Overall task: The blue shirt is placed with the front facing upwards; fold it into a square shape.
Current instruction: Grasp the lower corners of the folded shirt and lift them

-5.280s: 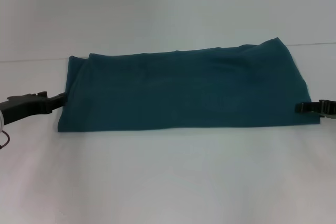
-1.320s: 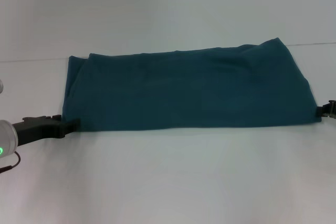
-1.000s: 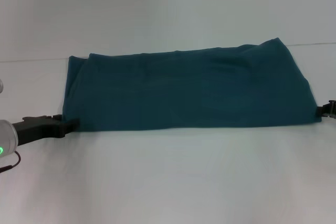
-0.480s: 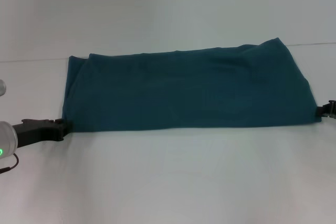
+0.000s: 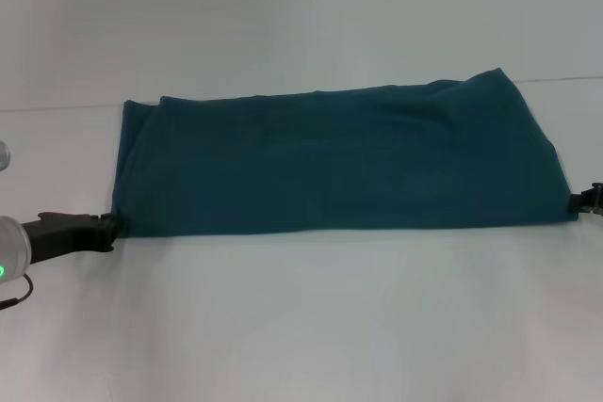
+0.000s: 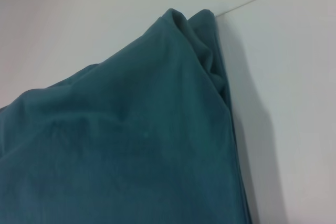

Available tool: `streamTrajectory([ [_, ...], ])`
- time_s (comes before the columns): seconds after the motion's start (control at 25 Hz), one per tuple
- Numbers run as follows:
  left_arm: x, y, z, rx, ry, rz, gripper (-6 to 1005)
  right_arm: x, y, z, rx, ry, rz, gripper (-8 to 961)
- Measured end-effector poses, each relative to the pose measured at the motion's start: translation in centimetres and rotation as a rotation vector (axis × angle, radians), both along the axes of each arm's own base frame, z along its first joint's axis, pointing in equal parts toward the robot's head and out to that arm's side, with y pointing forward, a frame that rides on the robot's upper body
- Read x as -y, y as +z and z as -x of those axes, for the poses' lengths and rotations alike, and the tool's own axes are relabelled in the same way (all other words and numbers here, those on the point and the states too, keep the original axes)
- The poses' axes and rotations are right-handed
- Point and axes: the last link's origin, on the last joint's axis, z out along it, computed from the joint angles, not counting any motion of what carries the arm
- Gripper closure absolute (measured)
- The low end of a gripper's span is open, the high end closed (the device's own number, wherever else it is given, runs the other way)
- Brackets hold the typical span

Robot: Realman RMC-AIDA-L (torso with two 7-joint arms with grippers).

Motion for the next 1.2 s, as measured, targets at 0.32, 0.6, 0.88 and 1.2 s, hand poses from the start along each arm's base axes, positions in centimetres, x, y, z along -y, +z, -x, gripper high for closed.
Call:
streamTrajectory([
  [0.32,-0.12,0.6,-0.03,-0.007,-0.007,-0.014,952,0.07,0.01,-0.07,-0.001,-0.002,-0.001,953],
  [0.6,-0.01,0.79,-0.03,-0.003,-0.01,-0.014,851,0.07,0.02,-0.07,-0.001,-0.002,-0.001,952],
  [0.88,-0.01,0.74,0.16,-0.009,-0.002,-0.02,595,0.06,0.02,-0.08,0.0,-0.003,-0.002,953],
  [1.2,0.23,0.23,0.18,-0.006,-0.003,-0.002,477,0.13,0.01,-0.12,-0.001,-0.004,-0.001,952],
])
